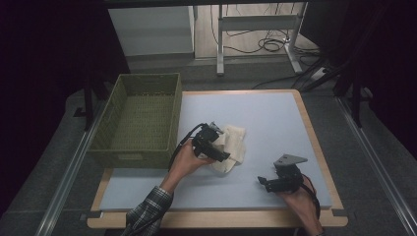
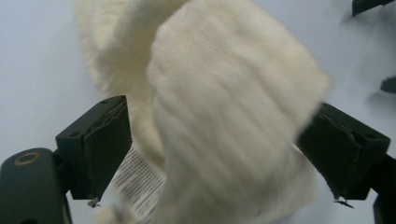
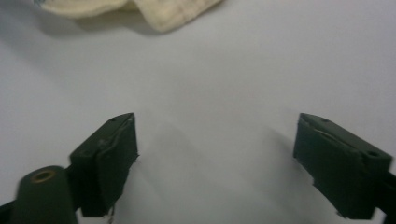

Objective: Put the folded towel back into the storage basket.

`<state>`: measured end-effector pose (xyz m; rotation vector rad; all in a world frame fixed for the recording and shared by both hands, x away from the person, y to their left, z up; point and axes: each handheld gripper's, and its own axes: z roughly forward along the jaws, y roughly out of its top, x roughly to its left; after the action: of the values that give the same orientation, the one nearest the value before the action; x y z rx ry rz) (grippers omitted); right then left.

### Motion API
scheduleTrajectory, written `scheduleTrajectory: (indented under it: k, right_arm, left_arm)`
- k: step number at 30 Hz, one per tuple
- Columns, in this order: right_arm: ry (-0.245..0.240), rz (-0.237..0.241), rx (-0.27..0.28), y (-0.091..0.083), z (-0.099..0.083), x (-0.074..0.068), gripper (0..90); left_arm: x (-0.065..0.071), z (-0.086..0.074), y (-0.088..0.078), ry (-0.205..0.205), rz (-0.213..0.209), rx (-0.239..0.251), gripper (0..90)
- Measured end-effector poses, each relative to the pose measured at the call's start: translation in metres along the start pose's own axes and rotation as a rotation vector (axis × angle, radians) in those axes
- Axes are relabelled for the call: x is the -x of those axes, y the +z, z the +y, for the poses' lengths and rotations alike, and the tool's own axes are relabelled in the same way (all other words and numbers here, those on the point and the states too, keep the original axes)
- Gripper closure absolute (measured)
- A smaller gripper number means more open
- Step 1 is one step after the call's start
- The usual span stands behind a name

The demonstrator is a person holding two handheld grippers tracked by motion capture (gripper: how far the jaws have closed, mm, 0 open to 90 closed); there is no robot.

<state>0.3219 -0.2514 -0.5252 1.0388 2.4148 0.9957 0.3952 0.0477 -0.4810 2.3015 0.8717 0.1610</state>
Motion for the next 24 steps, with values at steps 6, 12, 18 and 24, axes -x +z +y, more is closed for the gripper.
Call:
scheduleTrajectory:
  k: [6, 12, 18, 24]
  right_arm:
    - [-0.005, 0.054, 0.031, 0.008, 0.037, 0.018, 38.5]
    - [-0.022, 0.129, 0.024, 0.027, 0.064, 0.022, 50.6]
    - [-0.060, 0.242, 0.009, 0.043, 0.069, 0.003, 51.8]
    - [-0.156, 0.204, -0.027, 0.057, 0.067, -0.018, 58.0]
  left_arm:
    - [0.008, -0.014, -0.020, 0.000, 0.040, 0.013, 21.0]
    - [0.015, -0.031, -0.024, -0.011, 0.041, 0.009, 26.1]
    - [0.016, -0.055, -0.026, -0.054, 0.047, 0.020, 35.1]
    - [0.009, -0.072, -0.017, -0.112, 0.031, 0.034, 48.6]
